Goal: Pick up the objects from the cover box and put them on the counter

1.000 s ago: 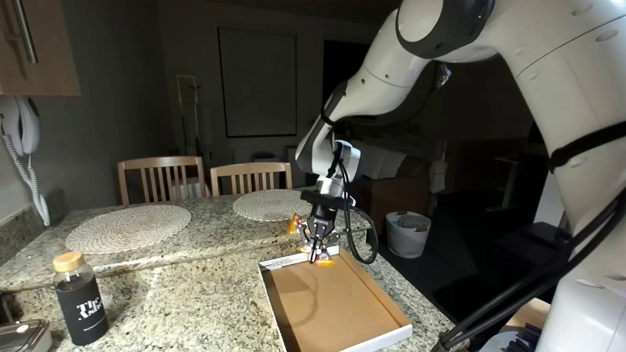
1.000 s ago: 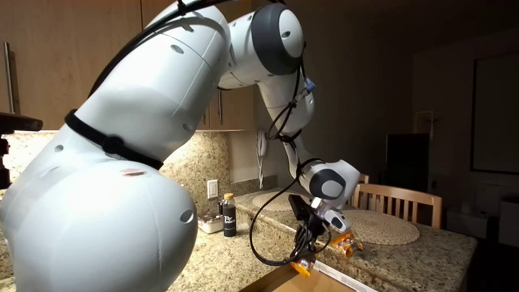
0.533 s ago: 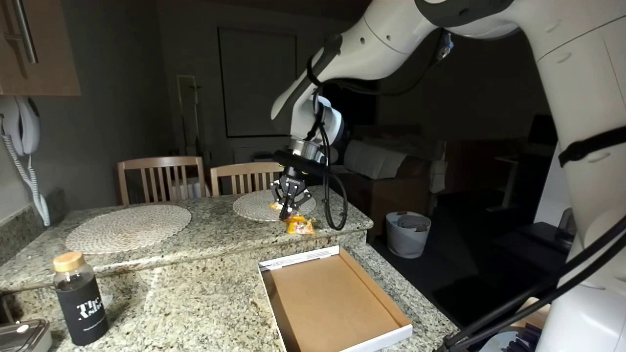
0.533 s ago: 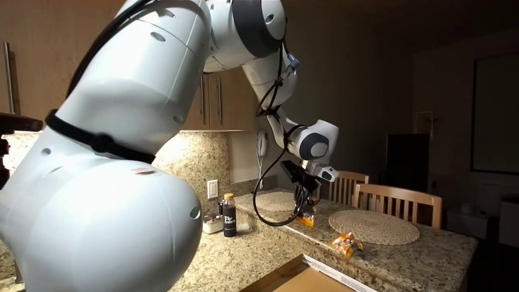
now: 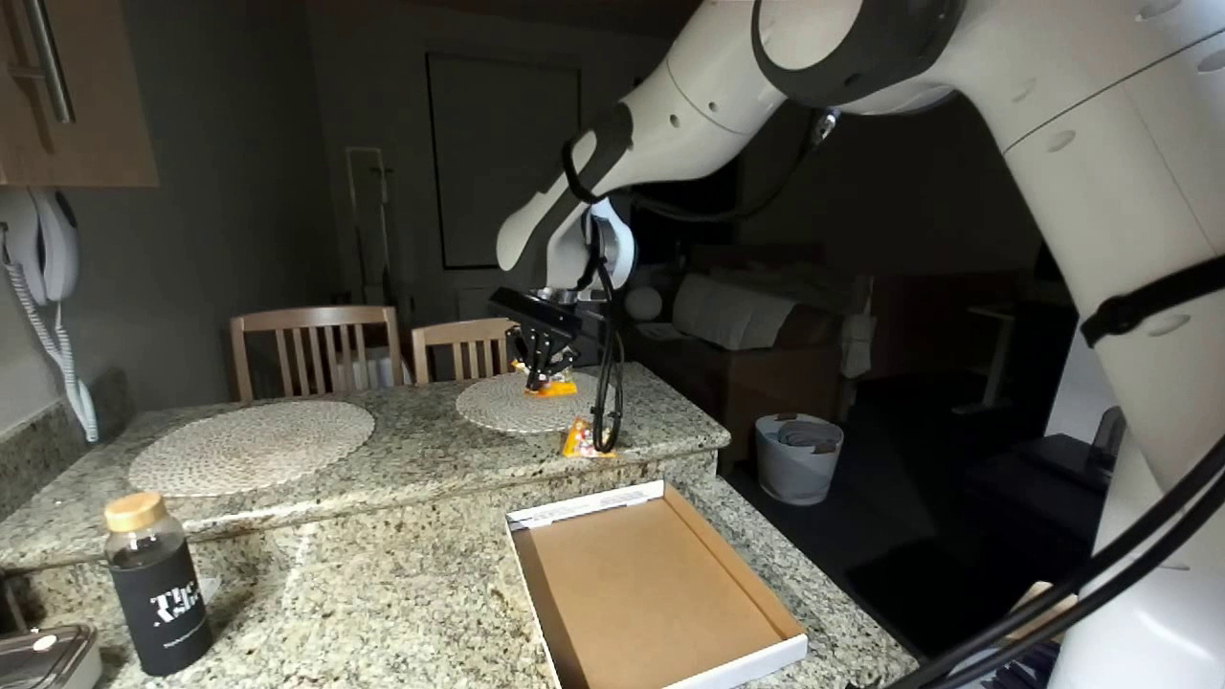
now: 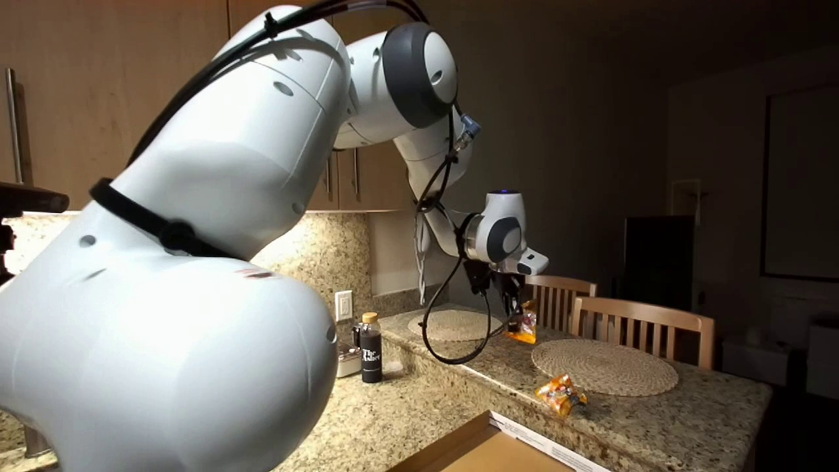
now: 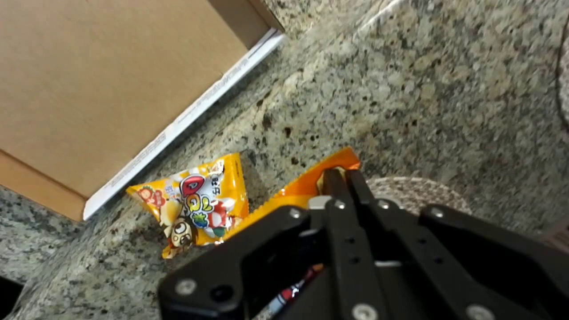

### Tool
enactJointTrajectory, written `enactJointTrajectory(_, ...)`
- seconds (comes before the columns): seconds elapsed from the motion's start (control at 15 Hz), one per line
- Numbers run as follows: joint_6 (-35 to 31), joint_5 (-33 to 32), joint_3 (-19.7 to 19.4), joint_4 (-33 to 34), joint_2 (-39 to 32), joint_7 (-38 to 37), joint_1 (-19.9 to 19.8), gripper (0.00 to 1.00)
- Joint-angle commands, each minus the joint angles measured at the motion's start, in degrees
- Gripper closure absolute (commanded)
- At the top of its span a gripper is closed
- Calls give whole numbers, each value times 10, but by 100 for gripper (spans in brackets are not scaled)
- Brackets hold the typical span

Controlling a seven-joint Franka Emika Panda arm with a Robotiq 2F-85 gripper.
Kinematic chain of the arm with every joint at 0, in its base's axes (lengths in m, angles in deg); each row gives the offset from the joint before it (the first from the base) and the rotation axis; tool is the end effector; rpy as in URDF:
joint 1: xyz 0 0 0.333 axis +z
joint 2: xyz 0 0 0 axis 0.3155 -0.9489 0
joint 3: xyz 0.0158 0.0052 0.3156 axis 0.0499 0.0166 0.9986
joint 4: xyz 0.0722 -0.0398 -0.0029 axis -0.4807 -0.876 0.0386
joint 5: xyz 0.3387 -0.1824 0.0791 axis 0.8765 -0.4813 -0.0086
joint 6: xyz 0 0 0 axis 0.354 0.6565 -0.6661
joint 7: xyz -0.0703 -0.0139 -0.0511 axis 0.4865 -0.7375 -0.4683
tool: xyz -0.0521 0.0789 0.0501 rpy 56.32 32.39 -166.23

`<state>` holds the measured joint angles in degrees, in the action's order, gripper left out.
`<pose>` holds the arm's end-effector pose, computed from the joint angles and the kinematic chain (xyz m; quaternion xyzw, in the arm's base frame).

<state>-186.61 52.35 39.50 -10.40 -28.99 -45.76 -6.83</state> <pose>0.6958 0.0543 0.2959 -0.8806 0.4457 -0.1218 0.1049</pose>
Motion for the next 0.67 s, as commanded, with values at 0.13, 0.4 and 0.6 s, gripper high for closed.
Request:
enactJointTrajectory(0.13,1,-95,-52,55,-55,-161,40,65)
enactJointTrajectory(0.4,-8,-100,-39,57,-59,-175,35,39)
enactJointTrajectory(0.6,-12,-98,-34,55,-56,-172,33,19)
